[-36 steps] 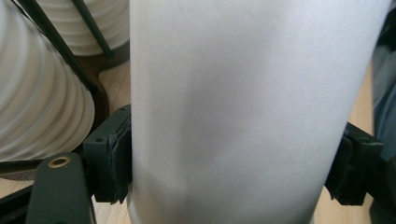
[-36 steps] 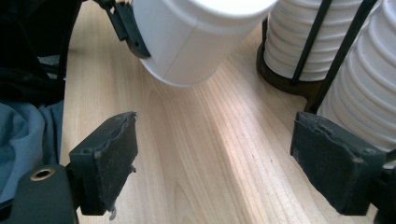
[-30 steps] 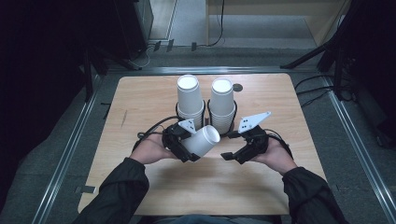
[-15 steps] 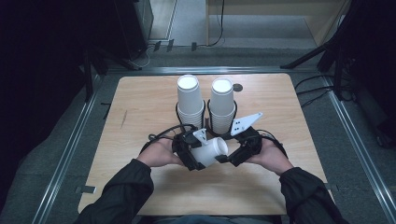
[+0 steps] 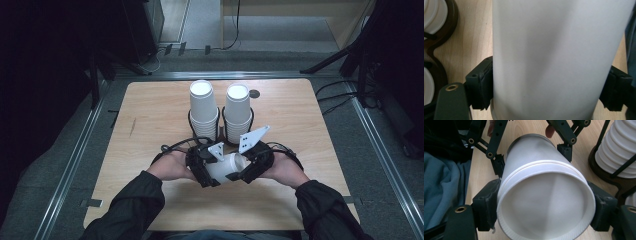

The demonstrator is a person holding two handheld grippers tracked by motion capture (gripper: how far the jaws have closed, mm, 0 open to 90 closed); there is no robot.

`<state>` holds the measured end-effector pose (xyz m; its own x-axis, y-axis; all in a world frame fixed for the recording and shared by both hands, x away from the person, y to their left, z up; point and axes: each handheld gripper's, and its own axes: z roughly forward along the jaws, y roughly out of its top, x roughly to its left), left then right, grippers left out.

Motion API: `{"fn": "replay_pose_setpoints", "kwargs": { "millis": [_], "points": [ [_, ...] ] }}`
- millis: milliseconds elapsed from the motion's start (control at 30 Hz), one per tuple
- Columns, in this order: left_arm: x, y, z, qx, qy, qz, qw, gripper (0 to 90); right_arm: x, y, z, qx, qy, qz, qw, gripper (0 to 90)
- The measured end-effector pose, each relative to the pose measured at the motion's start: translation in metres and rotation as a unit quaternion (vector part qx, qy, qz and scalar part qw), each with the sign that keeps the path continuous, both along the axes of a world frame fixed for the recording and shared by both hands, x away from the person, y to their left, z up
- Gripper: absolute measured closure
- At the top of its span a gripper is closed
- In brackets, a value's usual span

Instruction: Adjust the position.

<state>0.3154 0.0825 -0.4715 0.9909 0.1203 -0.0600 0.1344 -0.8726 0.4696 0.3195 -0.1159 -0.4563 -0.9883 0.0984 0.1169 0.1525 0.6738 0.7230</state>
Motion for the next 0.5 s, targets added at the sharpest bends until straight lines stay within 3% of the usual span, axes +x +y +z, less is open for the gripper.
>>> {"fn": "replay_pose_setpoints", "kwargs": {
  "millis": [67, 100, 200, 267, 500],
  "points": [
    [0.0, 0.0, 0.0, -0.002, 0.002, 0.0, 1.0, 14.5, 0.0, 0.0, 0.001, 0.001, 0.005, 0.0, 1.0, 24.7],
    [-0.001, 0.002, 0.001, -0.013, -0.007, 0.001, 0.9999, 13.0, 0.0, -0.002, 0.001, 0.004, 0.005, 0.001, 1.0, 24.6],
    [-0.001, 0.003, 0.002, -0.028, -0.004, 0.005, 0.9996, 10.9, 0.0, -0.004, 0.003, 0.008, 0.005, 0.0, 1.0, 24.6],
    [0.002, 0.004, 0.004, -0.034, -0.006, 0.027, 0.999, 0.2, 0.001, -0.007, 0.005, 0.01, 0.008, -0.006, 0.9999, 24.5],
    [0.006, 0.014, 0.008, -0.067, 0.002, 0.051, 0.9964, 0.0, 0.004, -0.017, 0.007, 0.018, 0.006, -0.02, 0.9996, 24.4]
  ]
}}
